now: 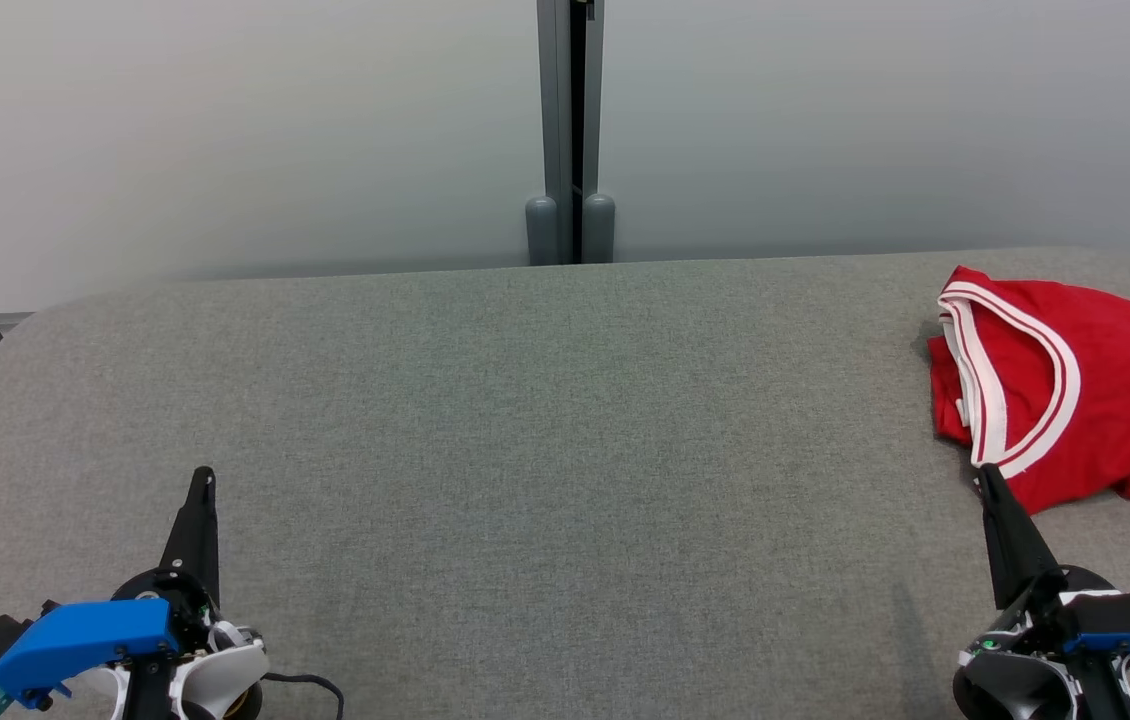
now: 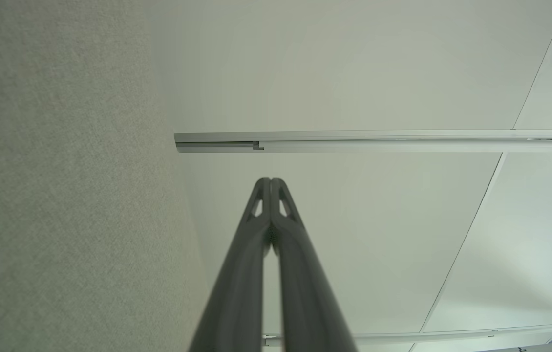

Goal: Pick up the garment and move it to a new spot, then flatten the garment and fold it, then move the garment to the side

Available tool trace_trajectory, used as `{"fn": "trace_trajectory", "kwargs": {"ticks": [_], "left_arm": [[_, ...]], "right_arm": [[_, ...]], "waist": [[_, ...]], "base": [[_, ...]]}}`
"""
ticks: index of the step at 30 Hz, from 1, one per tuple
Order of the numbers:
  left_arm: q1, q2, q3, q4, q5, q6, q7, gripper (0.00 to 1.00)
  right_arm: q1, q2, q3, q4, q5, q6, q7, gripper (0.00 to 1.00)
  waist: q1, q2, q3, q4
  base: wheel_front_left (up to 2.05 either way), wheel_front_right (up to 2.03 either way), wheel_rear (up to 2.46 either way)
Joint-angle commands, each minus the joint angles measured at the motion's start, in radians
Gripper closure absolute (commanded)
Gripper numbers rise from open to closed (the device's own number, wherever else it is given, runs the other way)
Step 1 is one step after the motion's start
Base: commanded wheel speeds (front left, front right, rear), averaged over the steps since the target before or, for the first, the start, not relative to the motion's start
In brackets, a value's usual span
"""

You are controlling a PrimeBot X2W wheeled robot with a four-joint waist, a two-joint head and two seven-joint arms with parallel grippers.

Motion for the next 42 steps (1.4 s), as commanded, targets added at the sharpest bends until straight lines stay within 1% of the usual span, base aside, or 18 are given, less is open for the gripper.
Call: {"fn": "trace_trajectory", "kwargs": {"ticks": [1,42], "left_arm": [[-0.009,-0.002,0.003,-0.004,-0.003,-0.004,0.005,1.0],[-0.009,-0.002,0.003,-0.004,-0.003,-0.004,0.004,1.0]], "right_arm": [[-0.016,0.001,-0.003,0.002,-0.001,0.001,0.002,1.0],[-0.016,0.002,-0.004,0.002,-0.003,0.001,0.004,1.0]], "waist": [[0.0,0.0,0.0,0.0],[0.0,0.0,0.0,0.0]], "base": [[0.0,0.0,0.0],[0.0,0.0,0.0]]}}
